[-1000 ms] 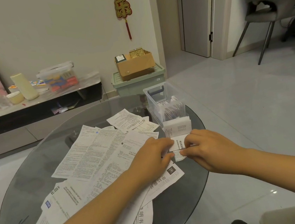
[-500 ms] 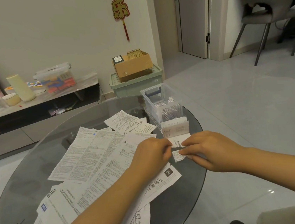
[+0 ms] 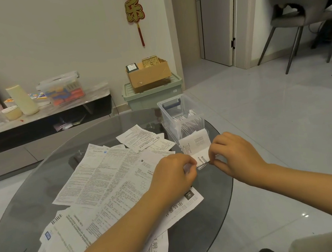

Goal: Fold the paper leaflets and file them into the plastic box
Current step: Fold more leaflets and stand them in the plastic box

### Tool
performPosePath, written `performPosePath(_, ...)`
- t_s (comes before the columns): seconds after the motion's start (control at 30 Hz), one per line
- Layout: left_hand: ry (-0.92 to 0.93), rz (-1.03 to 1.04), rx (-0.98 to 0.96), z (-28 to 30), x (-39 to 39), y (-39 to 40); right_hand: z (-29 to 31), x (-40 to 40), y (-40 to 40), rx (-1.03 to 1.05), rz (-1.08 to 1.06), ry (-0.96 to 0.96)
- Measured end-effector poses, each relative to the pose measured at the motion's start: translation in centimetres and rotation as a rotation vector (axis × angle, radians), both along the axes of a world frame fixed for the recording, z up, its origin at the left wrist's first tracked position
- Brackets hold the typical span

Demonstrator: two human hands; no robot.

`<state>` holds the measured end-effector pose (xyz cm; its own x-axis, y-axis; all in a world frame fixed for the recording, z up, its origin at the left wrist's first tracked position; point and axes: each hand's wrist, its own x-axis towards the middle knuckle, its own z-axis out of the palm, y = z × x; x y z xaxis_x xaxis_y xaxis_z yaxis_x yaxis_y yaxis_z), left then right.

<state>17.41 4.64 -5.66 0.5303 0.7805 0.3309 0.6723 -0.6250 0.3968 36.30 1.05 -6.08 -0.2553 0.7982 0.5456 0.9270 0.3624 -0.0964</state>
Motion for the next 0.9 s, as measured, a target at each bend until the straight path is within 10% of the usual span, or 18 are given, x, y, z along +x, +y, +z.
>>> performPosePath(0.43, -0.025, 0.032, 0.016, 2.4, -2.3, -1.6, 2.4, -2.0, -0.1, -0.137, 0.038, 0.044)
performPosePath(0.9, 0.706, 0.203, -0.467, 3.4, -8.8, -3.6, 2.5, -8.1, 2.0, -0.39, 0.289, -0.149)
